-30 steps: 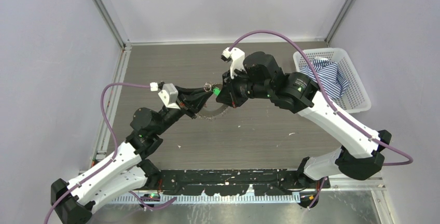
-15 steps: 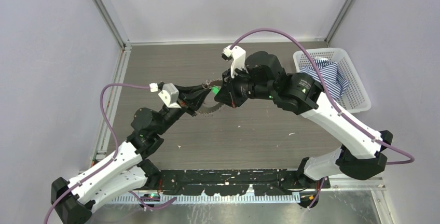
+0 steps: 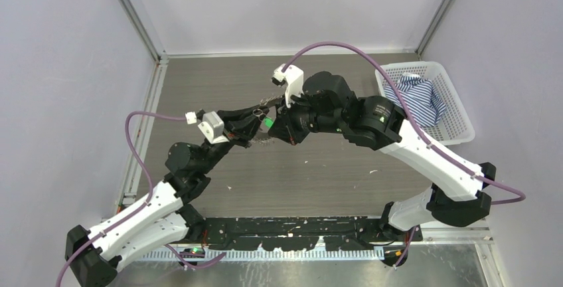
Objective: Remove the keys from the keyring
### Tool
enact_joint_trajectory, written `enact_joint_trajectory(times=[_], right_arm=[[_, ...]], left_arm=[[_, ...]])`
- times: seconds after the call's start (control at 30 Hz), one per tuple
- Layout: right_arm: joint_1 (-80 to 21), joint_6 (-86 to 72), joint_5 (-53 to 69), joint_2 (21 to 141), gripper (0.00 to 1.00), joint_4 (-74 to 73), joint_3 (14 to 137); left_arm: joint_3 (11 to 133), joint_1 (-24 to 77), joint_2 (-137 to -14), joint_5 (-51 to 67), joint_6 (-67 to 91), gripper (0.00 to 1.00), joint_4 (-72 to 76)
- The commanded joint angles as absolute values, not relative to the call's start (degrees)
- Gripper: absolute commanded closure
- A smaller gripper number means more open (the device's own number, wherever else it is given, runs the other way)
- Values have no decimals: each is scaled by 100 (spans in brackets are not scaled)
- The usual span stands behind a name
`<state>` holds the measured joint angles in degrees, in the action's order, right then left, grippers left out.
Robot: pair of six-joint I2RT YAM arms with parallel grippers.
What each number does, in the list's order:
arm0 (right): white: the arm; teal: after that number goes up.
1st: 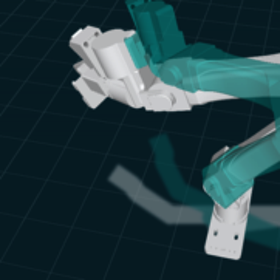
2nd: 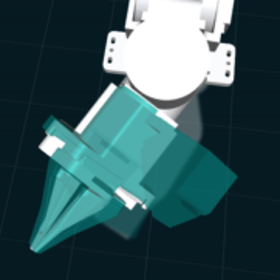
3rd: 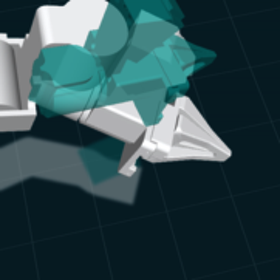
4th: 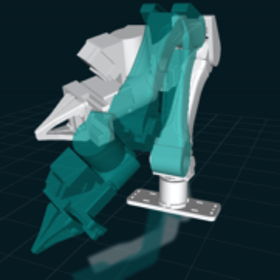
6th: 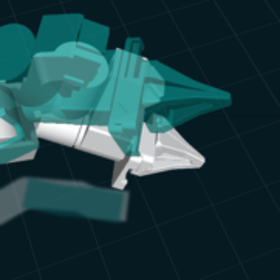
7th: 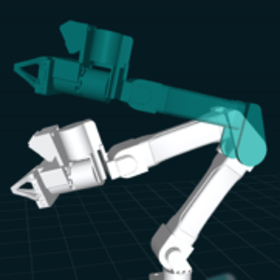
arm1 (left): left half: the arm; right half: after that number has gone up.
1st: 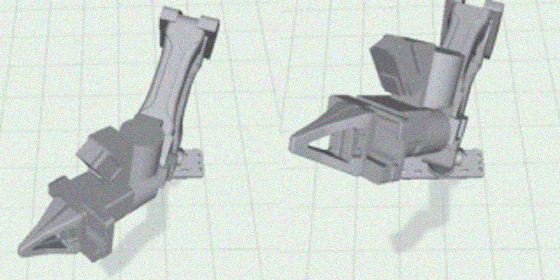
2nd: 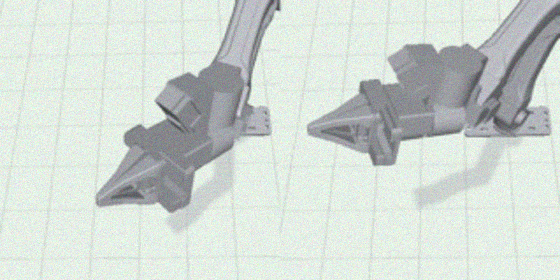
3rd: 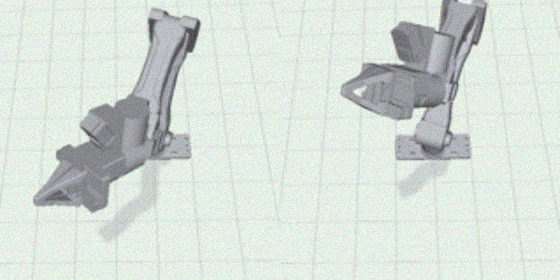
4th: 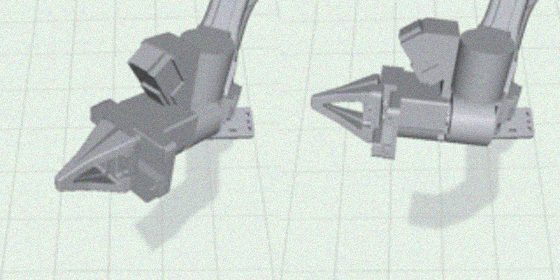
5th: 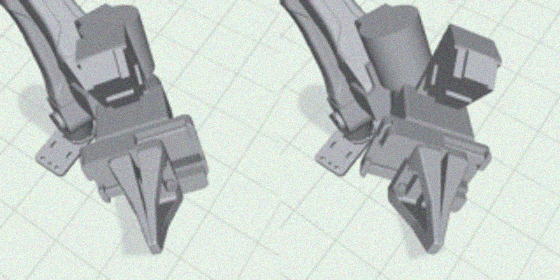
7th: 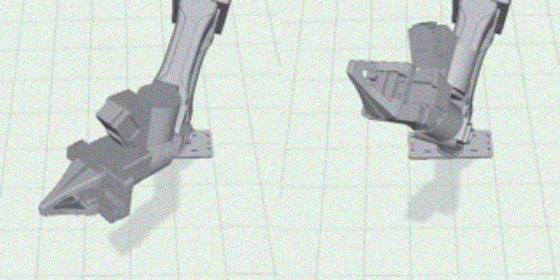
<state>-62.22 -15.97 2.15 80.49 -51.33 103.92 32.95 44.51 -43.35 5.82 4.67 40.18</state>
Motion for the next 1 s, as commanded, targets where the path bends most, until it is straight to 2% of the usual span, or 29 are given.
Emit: enact_joint_trajectory(times=[0.0, 0.33, 0.77, 0.97], right_arm=[[-6265, -1414, 149, 8070, 99, -5227, 10617], [-6281, -1112, 227, 8147, 99, -5485, 10984], [-6560, -620, 646, 8454, 99, -6087, 11347], [-6591, -675, 295, 8335, 99, -5951, 11106]], left_arm=[[3310, 4438, -4134, 661, 263, 100, 4746], [3420, 4447, -4130, 1309, 192, 100, 4422], [3517, 4456, -4095, 1213, 104, 100, 4230], [3514, 4456, -3974, 1364, 140, 100, 4298]])
